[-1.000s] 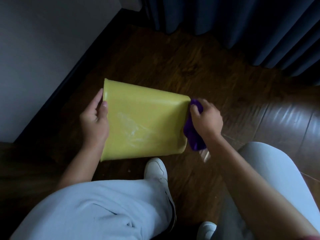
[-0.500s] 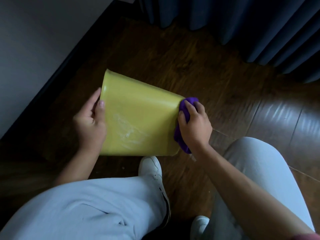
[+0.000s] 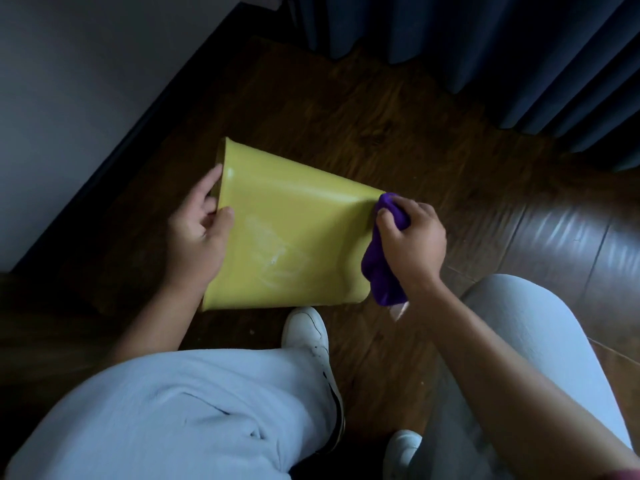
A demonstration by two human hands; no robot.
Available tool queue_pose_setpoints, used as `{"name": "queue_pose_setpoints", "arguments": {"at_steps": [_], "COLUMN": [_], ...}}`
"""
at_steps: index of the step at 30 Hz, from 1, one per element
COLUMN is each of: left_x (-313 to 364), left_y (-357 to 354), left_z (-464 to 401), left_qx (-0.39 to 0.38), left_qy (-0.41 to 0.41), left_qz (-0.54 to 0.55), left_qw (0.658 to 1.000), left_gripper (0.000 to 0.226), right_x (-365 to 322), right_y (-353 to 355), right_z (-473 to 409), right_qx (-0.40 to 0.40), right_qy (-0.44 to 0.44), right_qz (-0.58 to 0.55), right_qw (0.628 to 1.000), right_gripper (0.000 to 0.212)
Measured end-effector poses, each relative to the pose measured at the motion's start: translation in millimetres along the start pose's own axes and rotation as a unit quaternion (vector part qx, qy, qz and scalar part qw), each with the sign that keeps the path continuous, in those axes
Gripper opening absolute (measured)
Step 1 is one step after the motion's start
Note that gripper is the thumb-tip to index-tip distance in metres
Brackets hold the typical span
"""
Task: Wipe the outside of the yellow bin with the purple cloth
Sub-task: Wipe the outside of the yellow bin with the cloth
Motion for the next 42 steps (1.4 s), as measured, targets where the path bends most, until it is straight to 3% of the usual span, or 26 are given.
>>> {"name": "queue_pose_setpoints", "arguments": {"at_steps": [4,9,20,29,32,35,42], "left_x": [7.7,7.6,15.2,9.1,1.2,6.5,7.2], "left_y": [-8.1,-19.1,-11.1,-13.8,-18.5,-30.1,-28.2], "left_z": [7.8,40.4,43.2,4.2,10.8,28.9,29.0], "left_qx": [-0.065,-0.194,-0.082,-0.126,-0.216,-0.307,-0.256], "left_qy": [-0.017,-0.040,-0.103,-0.049,0.012,0.000,-0.007], "left_qz": [0.053,-0.049,-0.150,-0.134,-0.026,-0.002,-0.042], "left_qw": [0.996,0.979,0.980,0.982,0.976,0.952,0.966], "left_gripper": [0.054,0.053,0.054,0.050,0.070,0.084,0.068], "right_x": [-0.4,4.8,4.6,2.4,2.0,0.1,-17.3], "right_y": [2.7,1.9,0.8,1.6,-0.5,-0.8,-5.3], "right_z": [-5.8,-3.3,-2.2,0.7,3.7,4.5,3.3], "right_qx": [-0.011,-0.027,-0.030,-0.026,-0.033,-0.036,-0.087], "right_qy": [-0.031,-0.042,-0.065,-0.071,-0.079,-0.087,-0.074], "right_qz": [-0.046,-0.059,-0.061,-0.065,-0.065,-0.062,-0.050], "right_qw": [0.998,0.997,0.996,0.995,0.994,0.994,0.992], "right_gripper": [0.039,0.040,0.038,0.038,0.037,0.036,0.036]}}
Point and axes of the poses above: each hand's wrist, its own z-axis away from the middle knuckle, its own y-axis out of the back of the hand, x = y × z, the point moved 6 cm from there along -z, towards the middle knuckle, and after that the axes turned 15 degrees about -y, right-handed, at the moved point
